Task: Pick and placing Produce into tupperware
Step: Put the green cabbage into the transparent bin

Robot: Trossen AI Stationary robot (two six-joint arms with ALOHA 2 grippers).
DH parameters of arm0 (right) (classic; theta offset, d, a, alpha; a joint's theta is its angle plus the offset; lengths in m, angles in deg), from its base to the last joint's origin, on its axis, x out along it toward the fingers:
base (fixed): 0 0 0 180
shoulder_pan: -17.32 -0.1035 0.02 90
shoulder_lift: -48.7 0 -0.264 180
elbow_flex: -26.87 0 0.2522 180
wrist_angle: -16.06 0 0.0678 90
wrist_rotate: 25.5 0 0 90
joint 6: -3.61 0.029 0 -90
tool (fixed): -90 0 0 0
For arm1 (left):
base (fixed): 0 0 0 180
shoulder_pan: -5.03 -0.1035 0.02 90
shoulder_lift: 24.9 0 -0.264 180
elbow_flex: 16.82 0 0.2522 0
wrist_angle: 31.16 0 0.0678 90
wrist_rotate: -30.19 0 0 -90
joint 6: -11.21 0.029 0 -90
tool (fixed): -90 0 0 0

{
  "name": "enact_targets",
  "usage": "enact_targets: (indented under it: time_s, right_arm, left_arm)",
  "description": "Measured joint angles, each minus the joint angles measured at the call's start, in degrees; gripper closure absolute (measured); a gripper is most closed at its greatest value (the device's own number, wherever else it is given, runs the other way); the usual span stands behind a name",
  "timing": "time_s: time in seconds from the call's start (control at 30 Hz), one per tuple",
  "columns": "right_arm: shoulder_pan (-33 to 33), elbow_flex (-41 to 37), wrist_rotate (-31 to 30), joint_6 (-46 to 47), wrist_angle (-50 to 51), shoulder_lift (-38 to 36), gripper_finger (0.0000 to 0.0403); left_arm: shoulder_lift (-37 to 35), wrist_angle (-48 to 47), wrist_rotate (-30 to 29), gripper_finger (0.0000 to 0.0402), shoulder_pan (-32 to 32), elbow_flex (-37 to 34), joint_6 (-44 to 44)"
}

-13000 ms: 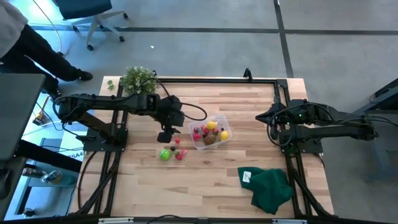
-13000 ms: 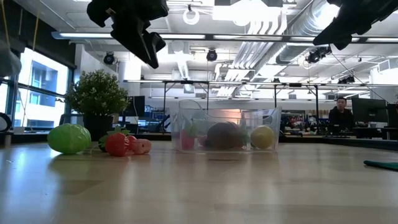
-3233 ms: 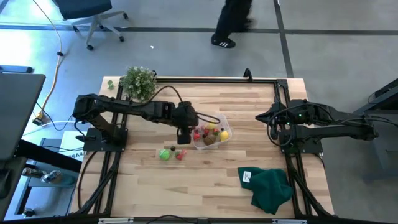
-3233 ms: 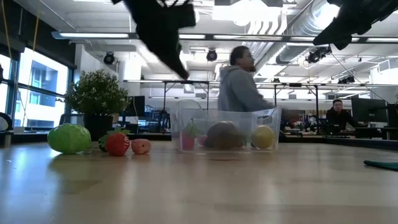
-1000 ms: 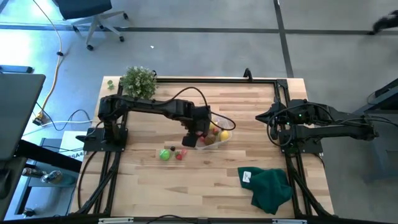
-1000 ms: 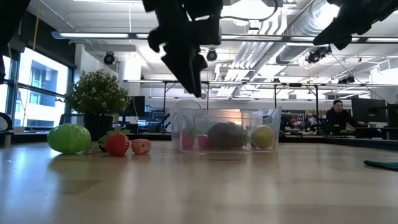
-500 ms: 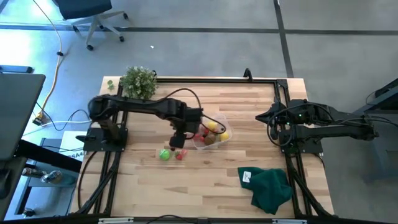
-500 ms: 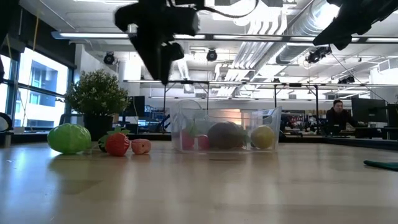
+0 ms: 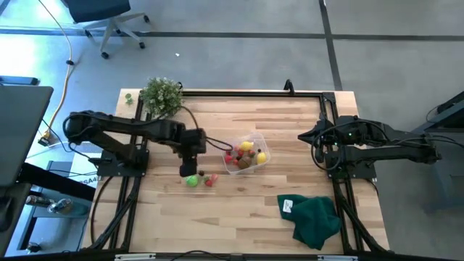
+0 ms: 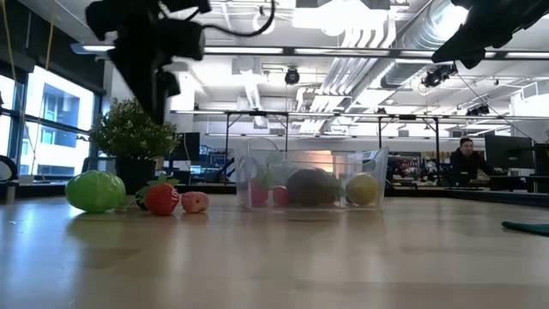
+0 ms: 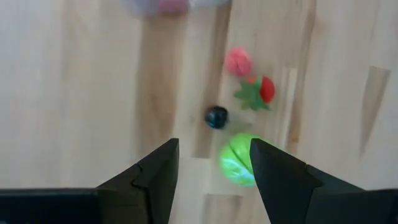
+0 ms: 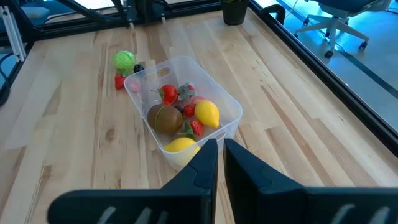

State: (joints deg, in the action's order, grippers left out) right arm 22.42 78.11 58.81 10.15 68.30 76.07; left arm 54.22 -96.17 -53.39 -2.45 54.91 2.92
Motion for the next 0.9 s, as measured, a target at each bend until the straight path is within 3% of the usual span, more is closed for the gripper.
enact_targets:
  time_s: [0.17,0.37,0.9]
  right_arm:
    - [0.01,0.00,0.03,0.00,0.00,-0.02,0.0384]
    - [0.01,0.00,0.05,0.00,0.01,-0.01,0.0384]
    - [0.00,0.00,0.07,0.02,0.02,0.00,0.0384]
  left_arm:
    - [-2.03,3.89,3.50,0.0212,0.82,-7.19,-5.79]
    - [-2.06,5.43,5.24,0.0193,2.76,-9.12,-7.29]
    - [-0.23,6.14,1.32,0.0072,6.52,-9.08,-12.01]
